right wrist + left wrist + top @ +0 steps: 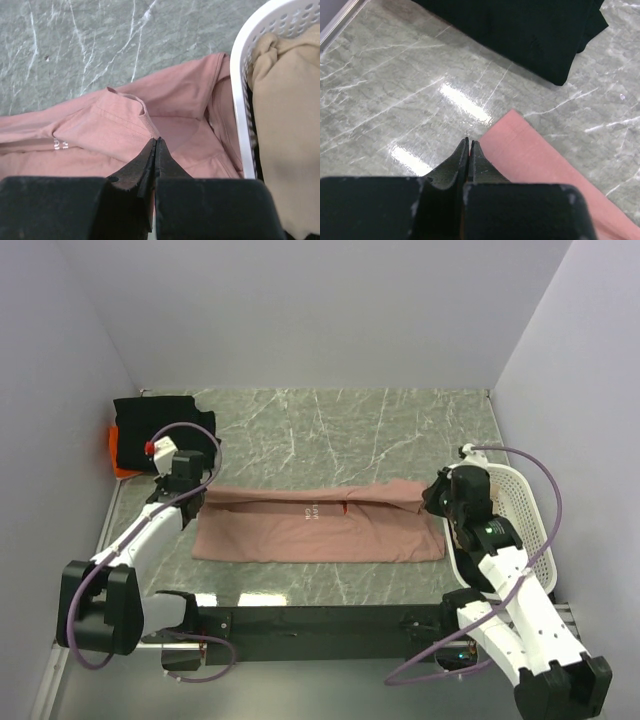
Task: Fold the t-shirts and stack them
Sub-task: Fold the tshirt
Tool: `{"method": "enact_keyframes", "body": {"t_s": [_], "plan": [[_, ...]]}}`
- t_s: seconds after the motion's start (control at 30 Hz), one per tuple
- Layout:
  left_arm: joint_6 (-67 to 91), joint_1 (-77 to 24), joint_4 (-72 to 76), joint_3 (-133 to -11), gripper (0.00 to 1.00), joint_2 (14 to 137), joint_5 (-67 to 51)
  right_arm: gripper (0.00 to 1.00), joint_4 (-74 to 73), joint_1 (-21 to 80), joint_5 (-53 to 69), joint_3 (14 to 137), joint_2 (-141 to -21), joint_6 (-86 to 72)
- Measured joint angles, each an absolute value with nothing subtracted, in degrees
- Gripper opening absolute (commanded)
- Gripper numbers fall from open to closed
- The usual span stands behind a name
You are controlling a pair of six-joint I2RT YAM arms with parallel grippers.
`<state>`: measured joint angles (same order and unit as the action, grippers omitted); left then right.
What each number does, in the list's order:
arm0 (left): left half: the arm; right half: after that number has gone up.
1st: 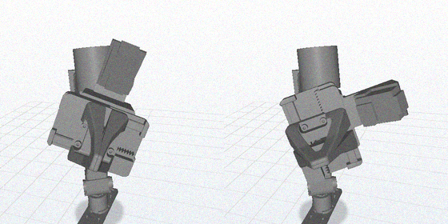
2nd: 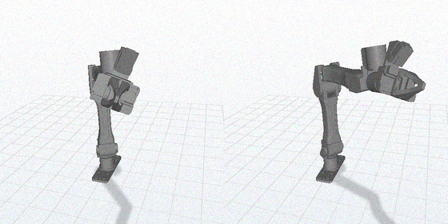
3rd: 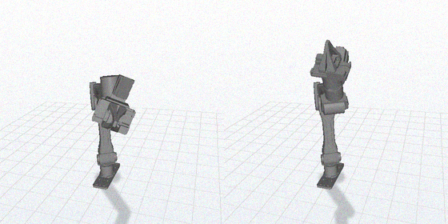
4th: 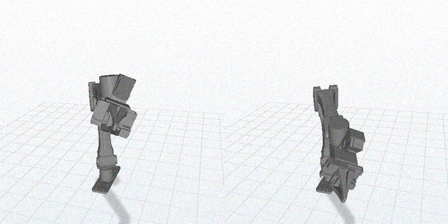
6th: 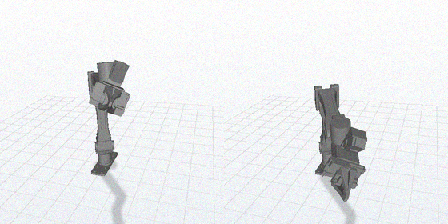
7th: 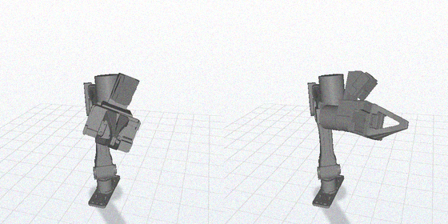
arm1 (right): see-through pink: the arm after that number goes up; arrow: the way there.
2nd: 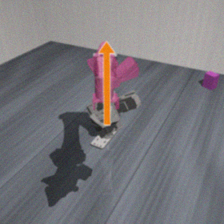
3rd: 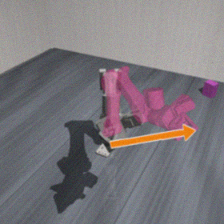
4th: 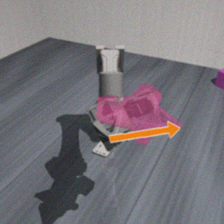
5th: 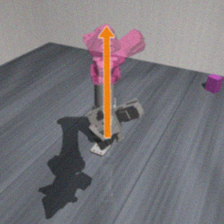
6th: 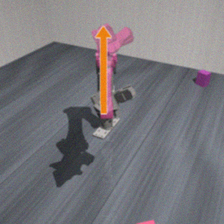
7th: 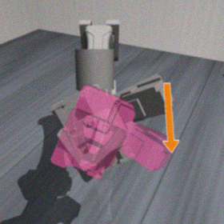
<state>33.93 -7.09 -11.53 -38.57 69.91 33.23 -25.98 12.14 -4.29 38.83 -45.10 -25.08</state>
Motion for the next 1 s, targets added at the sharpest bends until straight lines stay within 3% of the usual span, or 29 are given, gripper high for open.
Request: {"method": "enact_keyframes", "body": {"t_s": [0.4, 0.7, 0.77, 0.87, 1.0], "plan": [[34.24, -7.09, -10.79, -33.04, 0.01, 61.6, 31.57, 0.0, -32.27, 18.24, -10.11, 38.17, -40.12, -28.18], [35.16, -7.38, -10.57, -32.05, 0.09, 58.3, 30.57, 0.0, -35.73, 21.54, -18.83, 38.17, -34.59, -31.83], [35.27, -7.38, -10.57, -32.05, 0.14, 58.0, 30.3, 0.01, -36.07, 21.74, -19.7, 38.17, -34.26, -32.18], [35.62, -7.55, -10.61, -31.94, 0.3, 57.3, 30.24, 0.0, -36.47, 22.15, -20.71, 38.17, -34.09, -32.58], [36.23, -7.9, -10.72, -30.33, 0.65, 53.74, 30.22, 0.01, -36.95, 23.4, -21.67, 38.17, -33.91, -32.8]]}}
